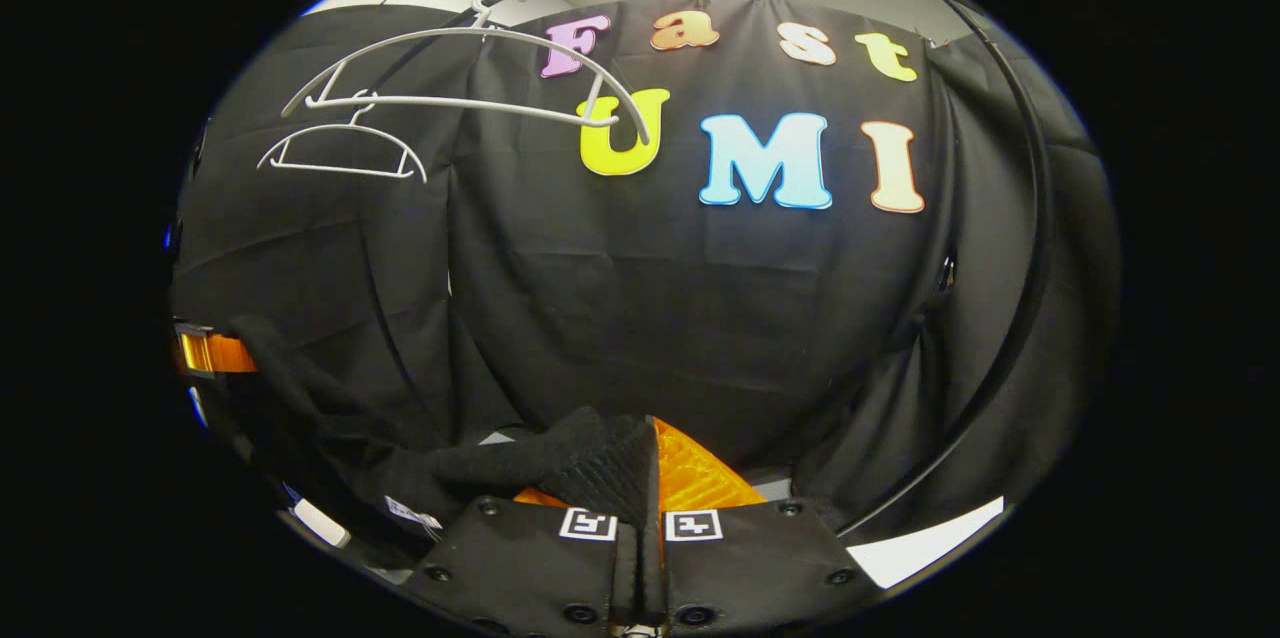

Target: Grasp the clothes on the hanger with both hands and then place them into the laundry hamper below.

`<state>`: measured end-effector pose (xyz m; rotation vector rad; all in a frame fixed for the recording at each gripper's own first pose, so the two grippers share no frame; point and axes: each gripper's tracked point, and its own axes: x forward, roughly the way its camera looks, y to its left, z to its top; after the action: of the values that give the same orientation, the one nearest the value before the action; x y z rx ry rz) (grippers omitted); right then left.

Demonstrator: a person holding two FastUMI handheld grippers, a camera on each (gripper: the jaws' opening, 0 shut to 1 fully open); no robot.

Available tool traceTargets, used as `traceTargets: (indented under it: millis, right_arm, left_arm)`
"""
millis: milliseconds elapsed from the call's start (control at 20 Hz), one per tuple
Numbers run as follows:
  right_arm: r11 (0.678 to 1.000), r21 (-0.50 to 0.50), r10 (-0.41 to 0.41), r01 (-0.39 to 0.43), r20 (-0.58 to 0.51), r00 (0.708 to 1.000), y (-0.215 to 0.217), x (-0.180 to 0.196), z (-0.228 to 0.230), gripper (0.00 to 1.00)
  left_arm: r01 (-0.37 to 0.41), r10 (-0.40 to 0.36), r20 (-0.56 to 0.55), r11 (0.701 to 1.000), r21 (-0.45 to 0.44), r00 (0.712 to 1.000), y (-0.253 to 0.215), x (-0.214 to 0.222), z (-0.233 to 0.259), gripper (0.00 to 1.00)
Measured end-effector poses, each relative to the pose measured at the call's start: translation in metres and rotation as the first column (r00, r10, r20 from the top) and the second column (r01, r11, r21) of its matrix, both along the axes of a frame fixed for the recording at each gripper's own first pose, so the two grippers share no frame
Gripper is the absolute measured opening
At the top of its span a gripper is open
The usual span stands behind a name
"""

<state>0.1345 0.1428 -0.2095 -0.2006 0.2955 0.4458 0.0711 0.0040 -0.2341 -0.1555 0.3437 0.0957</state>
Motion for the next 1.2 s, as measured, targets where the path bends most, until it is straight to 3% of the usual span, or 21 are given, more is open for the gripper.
traceTargets:
  millis: [350, 600, 1000, 1200]
  right_arm:
    - [0.998, 0.016, -0.064, 0.066, -0.095, 0.993, 0.008, -0.036, -0.036, 0.05]
    - [0.989, -0.005, -0.146, 0.149, -0.211, 0.966, -0.007, -0.047, -0.08, 0.07]
    - [0.979, -0.078, -0.205, 0.19, -0.407, 0.89, -0.025, -0.059, -0.159, 0.07]
    - [0.979, -0.113, -0.202, 0.169, -0.439, 0.876, -0.021, -0.065, -0.184, 0.1]
  left_arm:
    - [0.175, -0.175, -0.046, 0.985, -0.006, 0.983, -0.027, 0.011, -0.036, 0.02]
    - [0.255, -0.252, -0.122, 0.967, 0.003, 0.96, -0.038, 0.015, -0.074, 0.02]
    - [0.257, -0.241, -0.298, 0.966, 0.016, 0.924, -0.048, 0.011, -0.133, 0.04]
    - [0.262, -0.243, -0.361, 0.965, 0.003, 0.9, -0.041, 0.004, -0.166, 0.02]
